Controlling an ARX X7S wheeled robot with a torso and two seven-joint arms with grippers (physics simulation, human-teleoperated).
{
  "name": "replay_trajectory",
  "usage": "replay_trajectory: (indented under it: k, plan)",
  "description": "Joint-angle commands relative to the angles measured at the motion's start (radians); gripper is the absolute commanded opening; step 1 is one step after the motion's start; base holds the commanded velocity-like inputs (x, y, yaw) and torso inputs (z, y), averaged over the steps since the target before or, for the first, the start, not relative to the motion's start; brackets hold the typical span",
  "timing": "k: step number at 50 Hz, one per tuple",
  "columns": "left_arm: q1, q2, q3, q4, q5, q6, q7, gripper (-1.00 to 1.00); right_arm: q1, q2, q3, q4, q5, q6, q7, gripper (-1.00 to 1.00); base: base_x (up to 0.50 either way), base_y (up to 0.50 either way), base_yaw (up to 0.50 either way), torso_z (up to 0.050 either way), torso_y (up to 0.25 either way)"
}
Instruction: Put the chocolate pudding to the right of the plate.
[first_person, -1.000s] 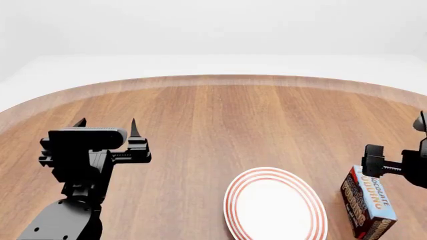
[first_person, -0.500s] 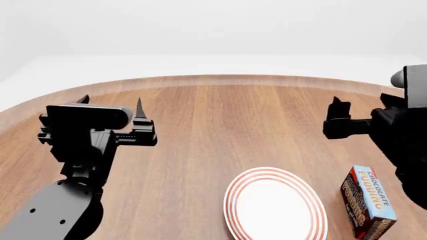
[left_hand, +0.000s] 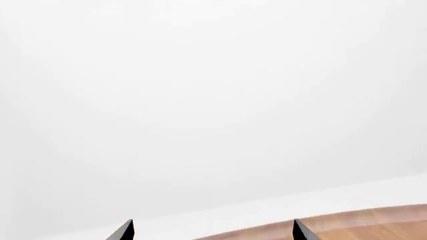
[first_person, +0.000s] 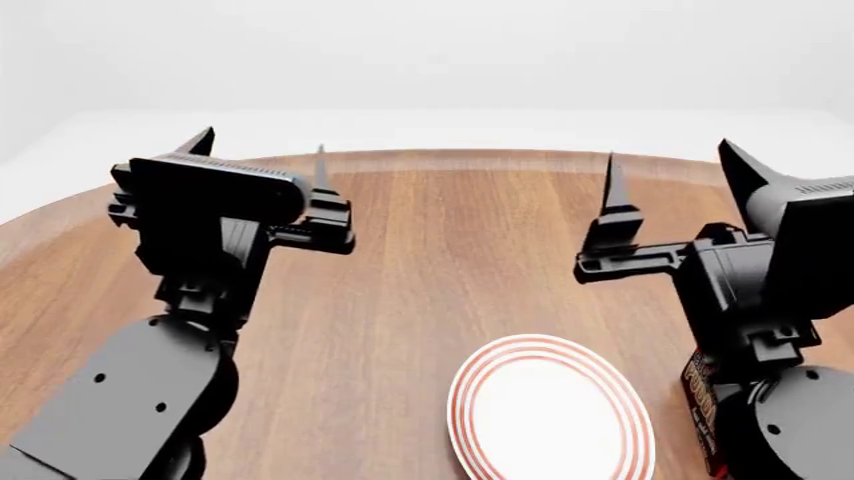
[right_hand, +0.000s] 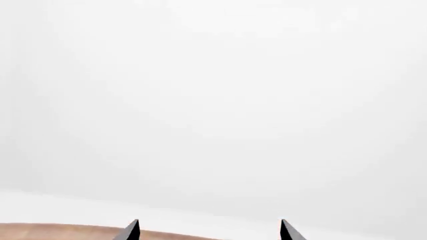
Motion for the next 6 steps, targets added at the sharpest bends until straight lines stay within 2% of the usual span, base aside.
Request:
replay_trajectory:
  k: [1,6]
  plan:
    - [-0.003,-0.002,0.026,-0.011,0.010,0.021,0.001,1.00,-0.038,-0.023,-0.016,-0.025,-0.080,-0.064,-0.022,1.00,0.00,0.00,0.00,0.000,0.000]
    - [0.001,-0.003,0.029,-0.025,0.013,0.035,0.002,1.00,-0.031,-0.035,-0.032,-0.008,-0.091,-0.067,-0.040,1.00,0.00,0.00,0.00,0.000,0.000]
